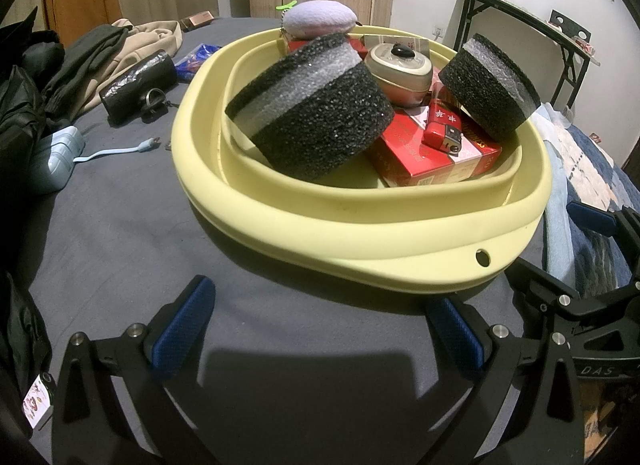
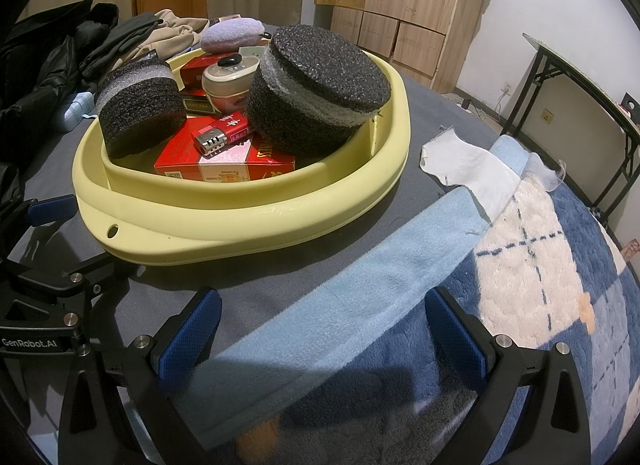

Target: Organize rigid objects

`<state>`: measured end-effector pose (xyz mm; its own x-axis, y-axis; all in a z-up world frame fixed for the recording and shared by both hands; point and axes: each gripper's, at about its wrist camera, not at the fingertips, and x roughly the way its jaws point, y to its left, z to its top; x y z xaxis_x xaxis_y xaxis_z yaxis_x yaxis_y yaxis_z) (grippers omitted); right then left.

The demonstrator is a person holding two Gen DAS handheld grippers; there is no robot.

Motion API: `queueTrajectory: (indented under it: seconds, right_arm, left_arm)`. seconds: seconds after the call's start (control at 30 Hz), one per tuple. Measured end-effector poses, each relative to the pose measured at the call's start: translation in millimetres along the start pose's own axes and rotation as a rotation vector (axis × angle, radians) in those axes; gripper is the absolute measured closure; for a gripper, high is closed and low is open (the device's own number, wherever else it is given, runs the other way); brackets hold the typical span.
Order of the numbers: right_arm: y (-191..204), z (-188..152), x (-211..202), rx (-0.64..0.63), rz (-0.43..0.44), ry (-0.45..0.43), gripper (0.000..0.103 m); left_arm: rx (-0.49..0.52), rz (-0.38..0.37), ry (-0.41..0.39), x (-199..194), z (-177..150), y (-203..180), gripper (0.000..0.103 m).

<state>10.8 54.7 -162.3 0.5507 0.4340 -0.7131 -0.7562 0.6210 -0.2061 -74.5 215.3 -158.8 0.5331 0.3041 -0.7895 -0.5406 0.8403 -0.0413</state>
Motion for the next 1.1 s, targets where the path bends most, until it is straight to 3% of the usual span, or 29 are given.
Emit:
queueTrajectory:
  seconds: [1.1]
  right_arm:
    - [0.5, 1.5, 3.6, 0.002, 0.001, 0.000, 0.000]
  left_arm:
    - [-0.006, 0.004, -0.001, -0.5, -1.3, -2.0, 0.000]
